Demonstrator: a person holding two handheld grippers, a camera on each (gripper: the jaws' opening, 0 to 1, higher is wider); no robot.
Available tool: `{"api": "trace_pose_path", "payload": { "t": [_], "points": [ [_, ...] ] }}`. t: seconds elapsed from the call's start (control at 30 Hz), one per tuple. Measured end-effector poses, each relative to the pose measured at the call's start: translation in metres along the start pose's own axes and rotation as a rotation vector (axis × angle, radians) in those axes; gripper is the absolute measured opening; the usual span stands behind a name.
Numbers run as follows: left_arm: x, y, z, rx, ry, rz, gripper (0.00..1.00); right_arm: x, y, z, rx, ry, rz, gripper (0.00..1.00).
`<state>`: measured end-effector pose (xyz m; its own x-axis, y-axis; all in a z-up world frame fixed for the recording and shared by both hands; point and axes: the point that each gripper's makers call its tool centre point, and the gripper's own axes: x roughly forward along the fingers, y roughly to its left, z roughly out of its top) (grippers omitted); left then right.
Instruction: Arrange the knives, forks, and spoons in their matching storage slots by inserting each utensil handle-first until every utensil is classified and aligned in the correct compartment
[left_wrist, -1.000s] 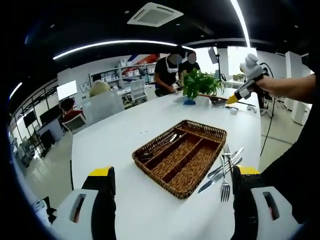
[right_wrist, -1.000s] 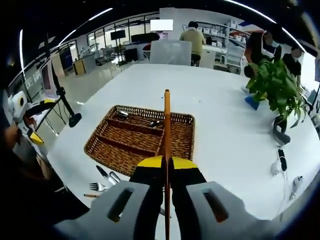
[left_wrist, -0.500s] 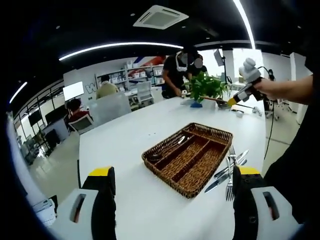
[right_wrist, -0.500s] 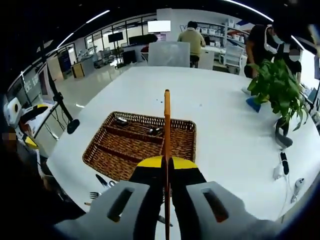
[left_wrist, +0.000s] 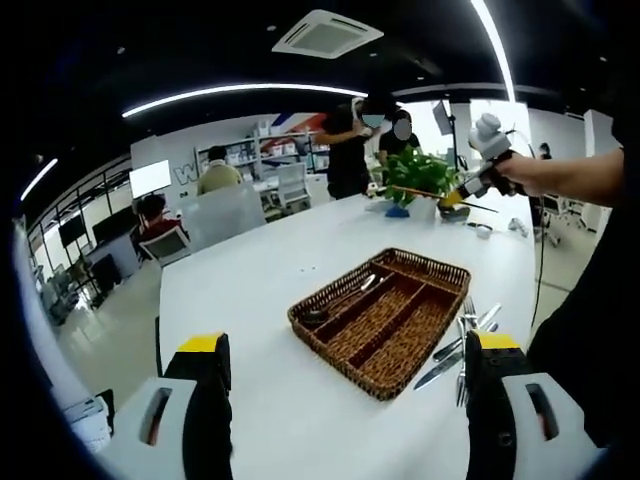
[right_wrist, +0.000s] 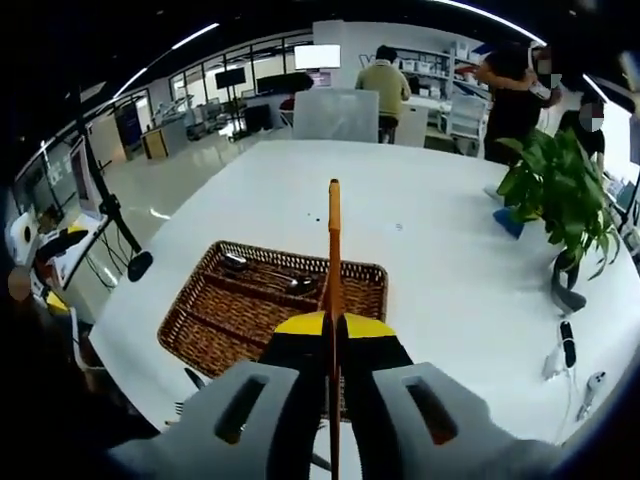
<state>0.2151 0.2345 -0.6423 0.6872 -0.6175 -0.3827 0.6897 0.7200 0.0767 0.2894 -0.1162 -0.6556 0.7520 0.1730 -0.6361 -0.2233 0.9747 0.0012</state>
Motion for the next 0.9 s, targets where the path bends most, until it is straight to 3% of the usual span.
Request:
{"api": "trace_pose_path", "payload": {
  "t": [0.57, 0.9],
  "points": [
    [-0.008, 0.008, -0.005, -0.007, 0.004, 0.026, 0.99, 0.019, -0.004, 0.025, -0.022, -0.012, -0.004, 0.02],
    [-0.009, 0.012, -0.009, -0.018, 0.007, 0.033, 0.99, 0.029, -0.005, 0.028, -0.023, -0.009, -0.007, 0.02]
  ]
}}
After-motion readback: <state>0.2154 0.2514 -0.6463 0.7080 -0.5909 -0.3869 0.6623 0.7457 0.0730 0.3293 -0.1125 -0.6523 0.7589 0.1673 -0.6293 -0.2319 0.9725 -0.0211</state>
